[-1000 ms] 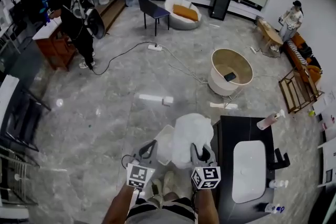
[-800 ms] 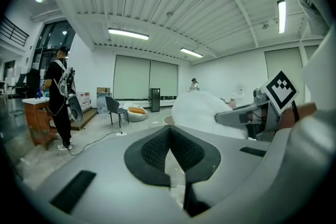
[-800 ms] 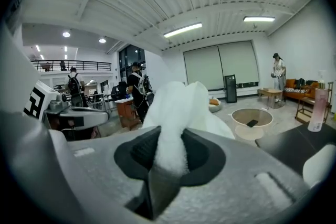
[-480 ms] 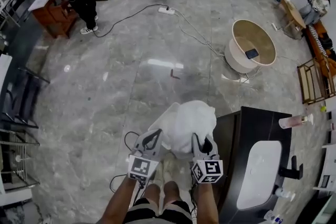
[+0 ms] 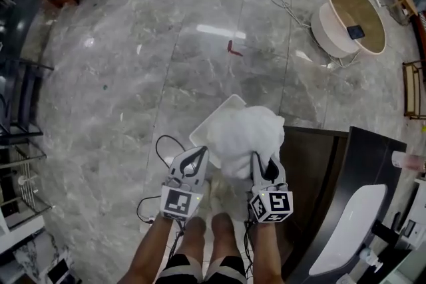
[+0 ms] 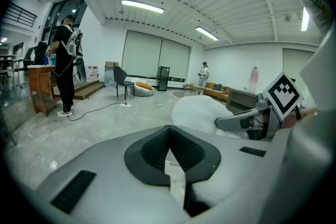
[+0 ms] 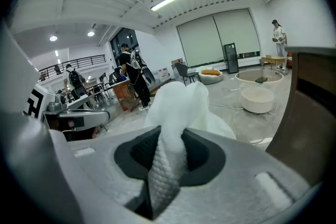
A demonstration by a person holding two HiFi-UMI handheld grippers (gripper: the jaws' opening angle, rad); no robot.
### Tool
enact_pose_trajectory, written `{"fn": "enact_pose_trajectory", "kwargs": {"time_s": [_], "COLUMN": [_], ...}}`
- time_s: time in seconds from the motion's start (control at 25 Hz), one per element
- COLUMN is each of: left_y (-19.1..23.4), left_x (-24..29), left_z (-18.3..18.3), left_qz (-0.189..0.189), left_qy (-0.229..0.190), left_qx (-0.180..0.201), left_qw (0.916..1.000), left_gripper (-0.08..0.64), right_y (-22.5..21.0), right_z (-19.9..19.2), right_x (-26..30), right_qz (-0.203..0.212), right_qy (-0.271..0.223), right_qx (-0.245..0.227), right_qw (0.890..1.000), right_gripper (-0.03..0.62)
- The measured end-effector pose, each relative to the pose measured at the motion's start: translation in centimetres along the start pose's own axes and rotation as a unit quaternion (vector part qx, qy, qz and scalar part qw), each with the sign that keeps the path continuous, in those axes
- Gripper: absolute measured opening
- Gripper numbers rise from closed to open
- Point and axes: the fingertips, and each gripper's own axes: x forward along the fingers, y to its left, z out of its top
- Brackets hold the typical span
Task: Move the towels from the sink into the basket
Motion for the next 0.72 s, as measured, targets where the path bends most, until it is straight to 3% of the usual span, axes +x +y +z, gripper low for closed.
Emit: {"fn": "enact_pose_trajectory", "kwargs": {"time_s": [0.12, 0.28, 0.72], "left_y": [1.0, 2.5, 4.4], "left_x": [1.9, 4.2, 10.1], "left_z": [-3.8, -8.6, -22.2], "left_qz": [0.011, 0.034, 0.044], "left_qy": [0.011, 0.032, 0.060], "left_qx": [-0.015, -0.077, -0.094], "left_qw": [0.9998, 0.9960, 0.9928], "left_gripper": [0.009, 0.009, 0.009], "right_y": [-1.2, -2.2, -5.4], "right_z": [-4.0, -9.2, -22.2], "right_x": [2.9, 6.8, 14.7], "right_qz": [0.006, 0.011, 0.027], "right_qy": [0.019, 0.039, 0.077], "right_qx": [0.002, 0.003, 0.005], "right_qw": [1.000, 0.999, 0.997], "right_gripper": [0.098, 0.098, 0.098]}}
